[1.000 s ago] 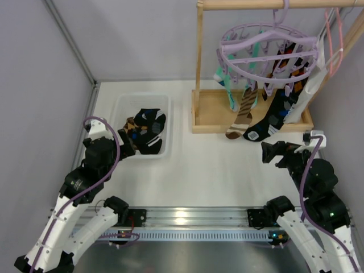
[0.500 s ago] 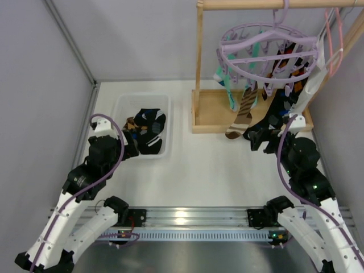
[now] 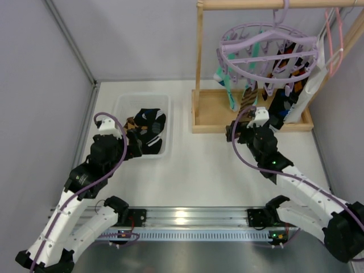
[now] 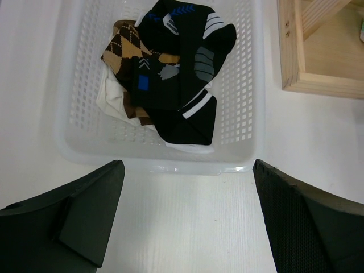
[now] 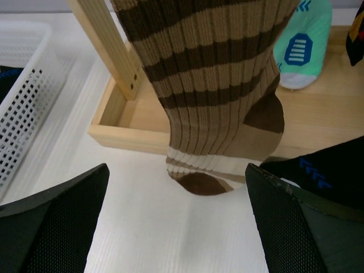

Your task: Remove the socks clipped to the hanger

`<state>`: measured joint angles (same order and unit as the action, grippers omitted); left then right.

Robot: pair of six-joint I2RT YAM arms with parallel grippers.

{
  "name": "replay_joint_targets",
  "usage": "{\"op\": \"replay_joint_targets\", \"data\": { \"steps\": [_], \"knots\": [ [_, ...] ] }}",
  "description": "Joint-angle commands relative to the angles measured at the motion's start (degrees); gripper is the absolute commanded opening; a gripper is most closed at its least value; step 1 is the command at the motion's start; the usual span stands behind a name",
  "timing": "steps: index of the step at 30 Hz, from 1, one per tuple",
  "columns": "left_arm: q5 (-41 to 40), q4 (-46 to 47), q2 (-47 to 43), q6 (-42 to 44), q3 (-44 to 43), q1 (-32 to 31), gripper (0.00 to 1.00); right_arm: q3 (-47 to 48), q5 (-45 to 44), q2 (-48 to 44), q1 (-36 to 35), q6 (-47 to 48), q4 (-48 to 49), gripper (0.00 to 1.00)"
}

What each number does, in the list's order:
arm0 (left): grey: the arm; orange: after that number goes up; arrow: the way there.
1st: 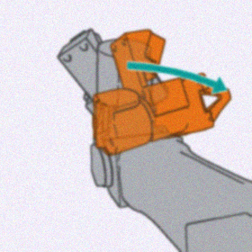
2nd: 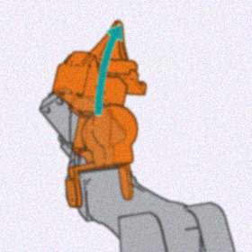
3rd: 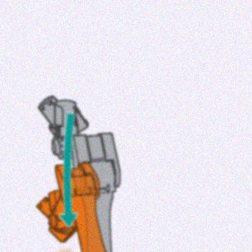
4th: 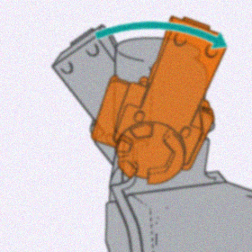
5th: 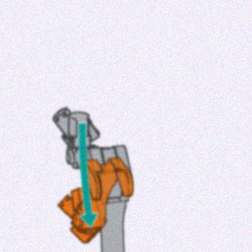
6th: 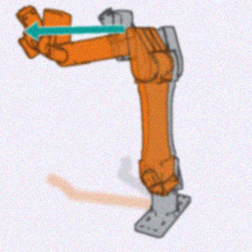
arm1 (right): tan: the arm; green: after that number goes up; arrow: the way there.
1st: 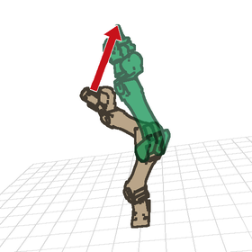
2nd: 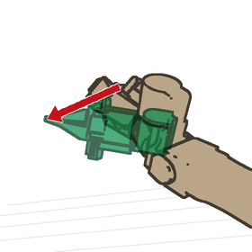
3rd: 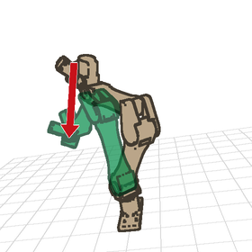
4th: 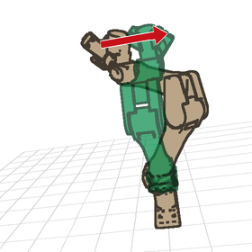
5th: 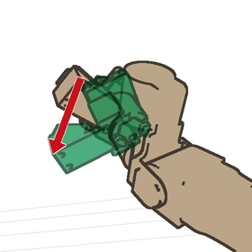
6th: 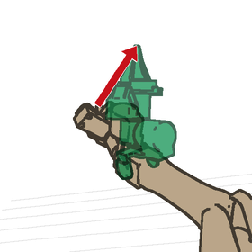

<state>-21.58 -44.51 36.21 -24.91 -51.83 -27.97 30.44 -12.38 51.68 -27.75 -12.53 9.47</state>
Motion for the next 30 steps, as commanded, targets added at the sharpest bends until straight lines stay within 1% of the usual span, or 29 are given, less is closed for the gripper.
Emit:
{"op": "replay_joint_targets", "data": {
  "steps": [1, 2, 4, 5, 8, 10, 13, 14, 15, 16, 17, 20, 23, 24, 26, 27, 29, 30],
  "knots": [
    [1.5, 3.2, -0.3, 1.0, 0.5, -0.2, 0.98, -0.7, -11.7, 4.0, -2.8, 2.4, 13.4, 1.00],
    [1.5, 3.2, -0.2, 1.0, 0.5, -0.2, 0.98, -1.1, -13.7, 6.1, -2.9, 2.4, 16.3, 0.99],
    [1.8, 3.3, 0.0, 1.1, 0.6, -0.2, 0.98, -1.8, -16.2, 8.0, -2.9, 2.5, 18.9, 0.99],
    [1.8, 3.2, 0.1, 1.2, 0.6, -0.2, 0.98, -1.9, -19.2, 9.4, -2.9, 2.4, 20.7, 0.99],
    [2.2, 3.3, 0.3, 1.3, 0.5, -0.2, 0.98, -2.5, -23.8, 12.1, -3.0, 1.7, 24.2, 0.99],
    [2.2, 3.3, 0.3, 1.4, 0.4, -0.2, 0.98, -2.5, -24.6, 14.0, -3.2, 2.4, 26.4, 0.99],
    [2.4, 3.4, 0.7, 1.5, 0.3, -0.2, 0.98, -1.5, -23.7, 17.8, -3.5, 5.1, 30.8, 0.74],
    [2.7, 3.4, 0.8, 1.5, 0.2, -0.2, 0.98, -1.3, -23.9, 19.1, -3.6, 5.7, 31.5, 0.55],
    [2.7, 3.4, 0.9, 1.6, 0.2, -0.2, 0.98, -1.2, -24.0, 19.3, -3.7, 6.4, 33.4, 0.45],
    [2.7, 3.4, 1.0, 1.7, 0.0, -0.2, 0.98, -1.3, -24.1, 19.4, -4.0, 7.3, 34.3, 0.37],
    [2.8, 3.3, 1.0, 1.7, -0.2, -0.2, 0.98, -1.4, -24.4, 19.3, -4.1, 7.8, 35.1, 0.20],
    [4.3, 3.4, 1.0, 1.7, -1.6, -0.2, 0.98, -2.2, -24.5, 18.2, -4.4, 9.6, 36.8, 0.01],
    [8.4, 3.6, 2.1, 0.4, -5.4, -0.2, 0.98, -3.7, -24.1, 15.7, -5.6, 10.9, 37.3, 0.00],
    [10.4, 4.9, 2.9, -0.7, -7.6, -0.2, 0.98, -4.7, -24.1, 14.9, -6.0, 10.7, 37.2, 0.00],
    [17.9, 8.2, 5.5, -3.4, -11.2, -0.2, 0.98, -5.5, -24.1, 13.0, -9.1, 9.7, 35.3, 0.00],
    [18.0, 8.2, 5.5, -4.4, -12.7, -0.2, 0.98, -5.6, -25.0, 12.6, -9.2, 9.4, 34.7, 0.00],
    [23.7, 11.2, 10.7, -7.1, -15.9, -0.2, 0.98, -5.7, -26.6, 11.5, -12.6, 8.5, 32.7, 0.00],
    [24.6, 11.6, 13.2, -7.6, -20.2, -0.3, 0.98, -5.7, -27.3, 11.3, -13.6, 7.7, 32.3, 0.00]
  ]
}}
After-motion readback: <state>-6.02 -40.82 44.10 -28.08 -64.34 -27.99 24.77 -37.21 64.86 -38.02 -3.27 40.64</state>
